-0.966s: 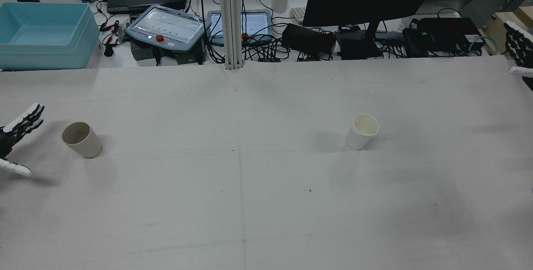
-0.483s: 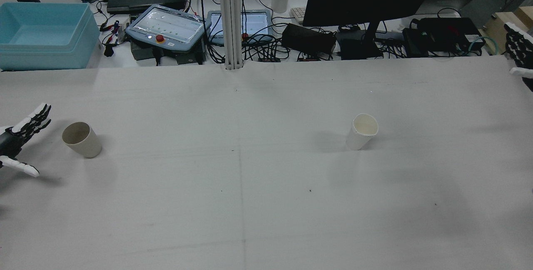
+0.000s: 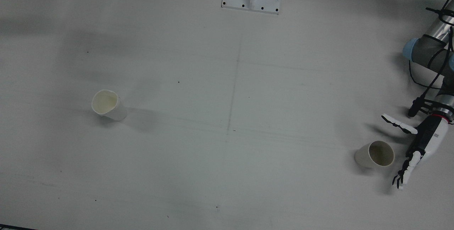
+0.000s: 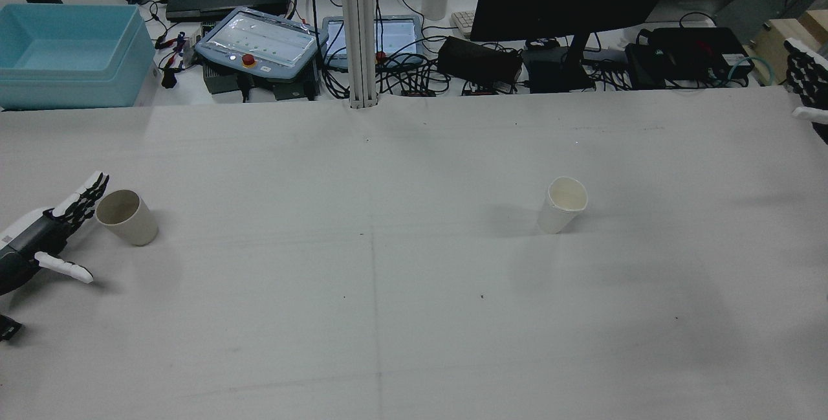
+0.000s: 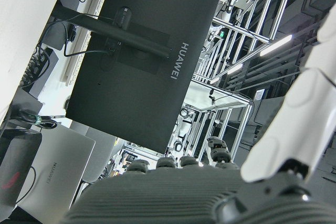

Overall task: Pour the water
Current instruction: 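Move the left hand toward the beige cup and open its fingers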

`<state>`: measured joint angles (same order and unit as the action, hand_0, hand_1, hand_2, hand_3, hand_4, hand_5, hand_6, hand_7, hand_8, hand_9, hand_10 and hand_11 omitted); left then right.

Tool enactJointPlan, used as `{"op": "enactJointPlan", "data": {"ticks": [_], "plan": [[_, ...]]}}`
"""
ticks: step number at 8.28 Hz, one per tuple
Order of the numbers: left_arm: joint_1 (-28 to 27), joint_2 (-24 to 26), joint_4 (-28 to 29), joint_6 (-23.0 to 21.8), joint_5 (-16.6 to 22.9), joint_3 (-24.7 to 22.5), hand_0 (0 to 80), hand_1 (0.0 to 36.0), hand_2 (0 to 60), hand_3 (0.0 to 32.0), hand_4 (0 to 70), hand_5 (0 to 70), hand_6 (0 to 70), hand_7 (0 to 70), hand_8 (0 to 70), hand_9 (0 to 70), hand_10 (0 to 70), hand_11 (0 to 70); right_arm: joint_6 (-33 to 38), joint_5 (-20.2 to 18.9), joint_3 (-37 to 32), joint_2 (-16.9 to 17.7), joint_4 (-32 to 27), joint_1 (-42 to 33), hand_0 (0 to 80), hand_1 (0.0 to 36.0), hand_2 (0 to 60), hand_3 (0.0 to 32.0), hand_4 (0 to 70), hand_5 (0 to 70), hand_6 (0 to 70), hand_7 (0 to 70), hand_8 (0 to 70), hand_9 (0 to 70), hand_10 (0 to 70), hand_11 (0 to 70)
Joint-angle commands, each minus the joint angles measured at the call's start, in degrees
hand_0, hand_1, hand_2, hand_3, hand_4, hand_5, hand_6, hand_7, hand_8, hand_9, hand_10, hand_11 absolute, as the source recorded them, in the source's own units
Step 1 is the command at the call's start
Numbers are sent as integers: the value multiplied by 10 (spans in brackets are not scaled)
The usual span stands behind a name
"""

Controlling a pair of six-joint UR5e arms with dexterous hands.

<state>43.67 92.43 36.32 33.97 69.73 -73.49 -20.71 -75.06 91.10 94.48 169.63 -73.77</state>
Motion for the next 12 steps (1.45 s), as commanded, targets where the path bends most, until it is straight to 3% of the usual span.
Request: {"op": "enactJointPlan", "data": {"ticks": [1,3,7,12], "plan": [[-1,28,-98,-70,3,-14,530,190,1,8,56,23,25,34,0,0,38,76,2,0,-17,0,-3,0,442,92,37,0,39,64,1,0,2,0,0,0],[4,28,-100,-72,3,-17,565,206,0,0,87,34,30,36,0,0,42,84,1,0,-19,0,-3,1,441,92,34,0,29,60,0,0,2,0,0,0],[21,23,-100,-72,4,-40,565,205,0,0,80,32,25,32,0,0,38,79,1,0,-18,-1,-3,2,438,92,38,0,35,62,1,0,3,0,0,0],[8,28,-100,-65,3,-32,552,197,0,30,53,0,10,13,0,0,32,70,1,1,-17,-1,-3,1,439,91,35,0,32,65,0,0,3,0,0,0]]}}
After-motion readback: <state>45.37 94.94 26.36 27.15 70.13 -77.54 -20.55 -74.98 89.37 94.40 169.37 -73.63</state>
